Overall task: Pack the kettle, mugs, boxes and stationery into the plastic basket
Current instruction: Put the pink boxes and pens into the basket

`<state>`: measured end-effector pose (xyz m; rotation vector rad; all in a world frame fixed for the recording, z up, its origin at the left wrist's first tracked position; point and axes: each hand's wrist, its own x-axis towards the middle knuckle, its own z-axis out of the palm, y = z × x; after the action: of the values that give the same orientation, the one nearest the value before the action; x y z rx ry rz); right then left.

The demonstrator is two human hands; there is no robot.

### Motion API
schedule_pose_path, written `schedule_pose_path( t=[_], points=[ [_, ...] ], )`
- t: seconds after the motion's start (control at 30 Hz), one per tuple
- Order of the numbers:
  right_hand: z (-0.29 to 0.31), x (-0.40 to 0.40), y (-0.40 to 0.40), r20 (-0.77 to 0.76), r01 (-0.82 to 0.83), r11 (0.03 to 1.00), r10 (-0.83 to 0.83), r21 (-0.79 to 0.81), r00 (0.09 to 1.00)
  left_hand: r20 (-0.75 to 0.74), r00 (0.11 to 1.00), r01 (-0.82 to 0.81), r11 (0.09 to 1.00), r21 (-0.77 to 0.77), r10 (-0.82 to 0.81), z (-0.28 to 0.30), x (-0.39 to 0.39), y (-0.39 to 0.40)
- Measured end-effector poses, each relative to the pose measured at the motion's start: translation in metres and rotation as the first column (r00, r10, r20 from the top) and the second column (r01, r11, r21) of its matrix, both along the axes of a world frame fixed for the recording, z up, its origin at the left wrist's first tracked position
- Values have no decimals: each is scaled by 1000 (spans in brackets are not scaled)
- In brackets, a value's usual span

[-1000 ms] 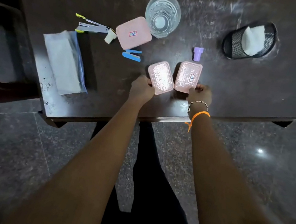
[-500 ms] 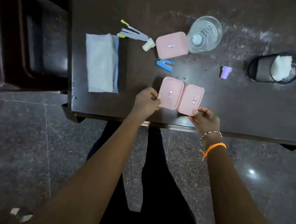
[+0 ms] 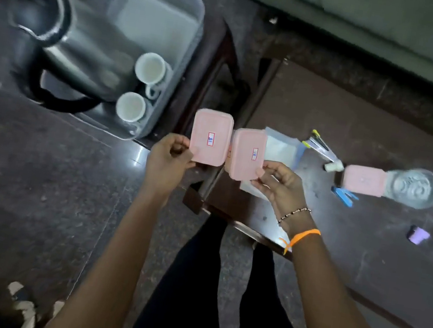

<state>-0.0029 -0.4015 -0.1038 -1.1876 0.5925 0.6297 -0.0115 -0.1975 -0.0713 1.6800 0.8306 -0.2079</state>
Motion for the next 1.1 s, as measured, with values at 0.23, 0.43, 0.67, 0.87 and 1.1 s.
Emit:
schedule_pose_path(
  t=[0.23,0.43,0.67,0.87,1.1],
  points=[
    [16,56,101,72,-23,999,26,-36,997,82,996,-64,963,262,44,6,91,97],
    [14,68,131,88,45,994,-35,-103,995,-82,981,191,802,566,-176,-14,175,123],
    [14,94,138,121,181,968,-162,-171,979,-247,928,369,771,519,-277,-44,204,120],
    [13,134,161,162,181,955,-145,-234,976,-287,905,421,756,502,-314,-48,207,122],
    [1,177,205,163,129,932,-76,-340,984,-321,932,213,971,107,-169,-36,220,127]
  ],
)
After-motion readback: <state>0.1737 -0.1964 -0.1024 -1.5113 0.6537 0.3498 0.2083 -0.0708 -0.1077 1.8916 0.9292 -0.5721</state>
